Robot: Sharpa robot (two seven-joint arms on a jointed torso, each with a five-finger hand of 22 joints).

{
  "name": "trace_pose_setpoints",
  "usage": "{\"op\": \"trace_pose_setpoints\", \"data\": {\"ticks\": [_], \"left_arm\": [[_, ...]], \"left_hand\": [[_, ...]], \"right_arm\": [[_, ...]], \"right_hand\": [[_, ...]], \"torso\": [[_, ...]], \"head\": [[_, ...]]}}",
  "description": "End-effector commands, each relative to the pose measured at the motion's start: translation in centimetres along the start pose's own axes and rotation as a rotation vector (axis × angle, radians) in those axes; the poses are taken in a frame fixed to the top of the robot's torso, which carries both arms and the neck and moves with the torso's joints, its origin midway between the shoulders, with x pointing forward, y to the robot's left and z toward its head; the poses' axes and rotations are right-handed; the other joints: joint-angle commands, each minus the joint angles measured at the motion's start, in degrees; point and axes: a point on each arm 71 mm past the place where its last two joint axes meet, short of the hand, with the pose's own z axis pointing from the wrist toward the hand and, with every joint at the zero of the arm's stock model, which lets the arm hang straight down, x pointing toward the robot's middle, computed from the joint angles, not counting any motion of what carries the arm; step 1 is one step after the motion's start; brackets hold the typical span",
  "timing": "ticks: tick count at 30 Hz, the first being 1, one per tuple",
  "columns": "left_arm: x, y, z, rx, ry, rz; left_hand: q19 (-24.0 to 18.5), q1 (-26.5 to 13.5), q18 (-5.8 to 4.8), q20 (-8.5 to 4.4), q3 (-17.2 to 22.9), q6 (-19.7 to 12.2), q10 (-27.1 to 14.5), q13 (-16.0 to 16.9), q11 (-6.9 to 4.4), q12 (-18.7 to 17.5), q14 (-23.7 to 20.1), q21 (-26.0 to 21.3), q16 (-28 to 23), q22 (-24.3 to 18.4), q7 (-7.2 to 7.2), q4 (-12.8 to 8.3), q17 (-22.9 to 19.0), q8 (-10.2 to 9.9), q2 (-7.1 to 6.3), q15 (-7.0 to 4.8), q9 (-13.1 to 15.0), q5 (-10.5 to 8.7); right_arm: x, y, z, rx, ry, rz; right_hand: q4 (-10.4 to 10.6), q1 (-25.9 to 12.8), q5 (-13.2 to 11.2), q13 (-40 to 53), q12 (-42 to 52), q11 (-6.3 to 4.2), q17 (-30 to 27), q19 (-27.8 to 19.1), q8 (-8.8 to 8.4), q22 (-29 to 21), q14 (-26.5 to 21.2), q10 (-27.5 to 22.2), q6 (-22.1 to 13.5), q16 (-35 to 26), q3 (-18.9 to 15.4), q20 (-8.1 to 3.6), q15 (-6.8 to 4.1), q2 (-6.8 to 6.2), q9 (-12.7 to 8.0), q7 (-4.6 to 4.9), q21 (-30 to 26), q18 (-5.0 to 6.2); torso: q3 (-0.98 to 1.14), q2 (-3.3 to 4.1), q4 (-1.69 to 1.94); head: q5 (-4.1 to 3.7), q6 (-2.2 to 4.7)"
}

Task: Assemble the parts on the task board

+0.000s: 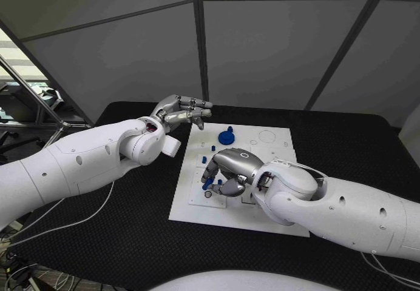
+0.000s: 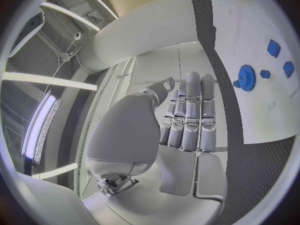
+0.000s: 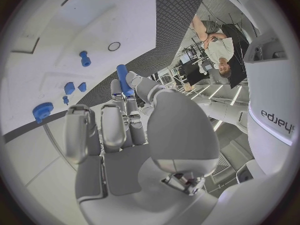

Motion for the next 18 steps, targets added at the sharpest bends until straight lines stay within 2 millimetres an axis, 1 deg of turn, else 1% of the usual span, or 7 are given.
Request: {"op": "trace_pose_setpoints", "data": {"ticks": [1, 5, 10, 13, 18], "left_arm": [[0.2, -0.1, 0.1, 0.006, 0.013, -0.008], [0.3, -0.1, 0.2, 0.006, 0.015, -0.009], [0.3, -0.1, 0.2, 0.005, 0.016, -0.010], [0.3, -0.1, 0.2, 0.005, 0.017, -0.010], [0.3, -0.1, 0.2, 0.005, 0.017, -0.010]], "left_hand": [[-0.10, -0.03, -0.74, 0.17, 0.01, -0.06, -0.31, 0.10, -0.05, -0.20, -0.17, -0.28, -0.39, -0.10, 0.23, -0.38, -0.09, -0.34, 0.54, 0.37, 0.09, 0.15], [-0.10, -0.03, -0.74, 0.17, 0.01, -0.06, -0.31, 0.10, -0.05, -0.20, -0.17, -0.28, -0.39, -0.10, 0.23, -0.38, -0.09, -0.34, 0.54, 0.37, 0.09, 0.15], [-0.10, -0.03, -0.74, 0.17, 0.01, -0.06, -0.31, 0.10, -0.05, -0.20, -0.17, -0.28, -0.39, -0.10, 0.23, -0.38, -0.09, -0.34, 0.54, 0.37, 0.09, 0.15], [-0.10, -0.03, -0.74, 0.17, 0.01, -0.06, -0.31, 0.10, -0.05, -0.20, -0.17, -0.28, -0.39, -0.10, 0.23, -0.38, -0.09, -0.34, 0.54, 0.37, 0.09, 0.15], [-0.10, -0.03, -0.74, 0.17, 0.01, -0.06, -0.31, 0.10, -0.05, -0.20, -0.17, -0.28, -0.39, -0.10, 0.23, -0.38, -0.09, -0.34, 0.54, 0.37, 0.09, 0.15]], "right_arm": [[0.4, 0.2, 0.2, -0.031, 0.033, 0.006], [1.0, 0.1, 0.4, -0.030, 0.053, 0.003], [1.4, -0.2, 0.6, -0.016, 0.073, -0.019], [1.6, -0.4, 0.6, -0.004, 0.085, -0.034], [1.8, -0.7, 0.7, 0.012, 0.103, -0.057]], "right_hand": [[-0.29, 0.96, 0.12, 0.01, -0.19, -0.16, -0.05, 1.05, -0.17, 2.01, 0.89, 0.41, -0.21, -0.09, 0.16, -0.39, -0.12, 0.72, 0.06, 0.25, 0.09, -0.31], [-0.31, 0.96, 0.12, 0.01, -0.24, -0.15, -0.04, 1.05, -0.20, 2.00, 0.89, 0.36, -0.25, -0.09, 0.19, -0.38, -0.10, 0.74, 0.07, 0.27, 0.09, -0.31], [-0.31, 0.96, 0.12, 0.01, -0.24, -0.15, -0.04, 1.05, -0.20, 2.00, 0.89, 0.36, -0.25, -0.09, 0.19, -0.38, -0.10, 0.74, 0.07, 0.27, 0.09, -0.31], [-0.31, 0.96, 0.11, 0.01, -0.26, -0.14, -0.05, 1.05, -0.21, 2.00, 0.89, 0.35, -0.26, -0.09, 0.19, -0.37, -0.10, 0.75, 0.08, 0.28, 0.09, -0.31], [-0.32, 0.94, 0.09, 0.01, -0.32, -0.11, -0.08, 1.05, -0.25, 2.02, 0.88, 0.31, -0.29, -0.11, 0.22, -0.36, -0.08, 0.78, 0.09, 0.30, 0.10, -0.31]], "torso": [[0.06, 0.02, -0.09], [0.10, 0.01, -0.14], [0.11, 0.04, -0.10], [0.06, 0.01, -0.07], [0.10, 0.07, -0.11]], "head": [[0.21, -0.11], [0.49, -0.24], [0.54, -0.34], [0.49, -0.49], [0.58, -0.63]]}}
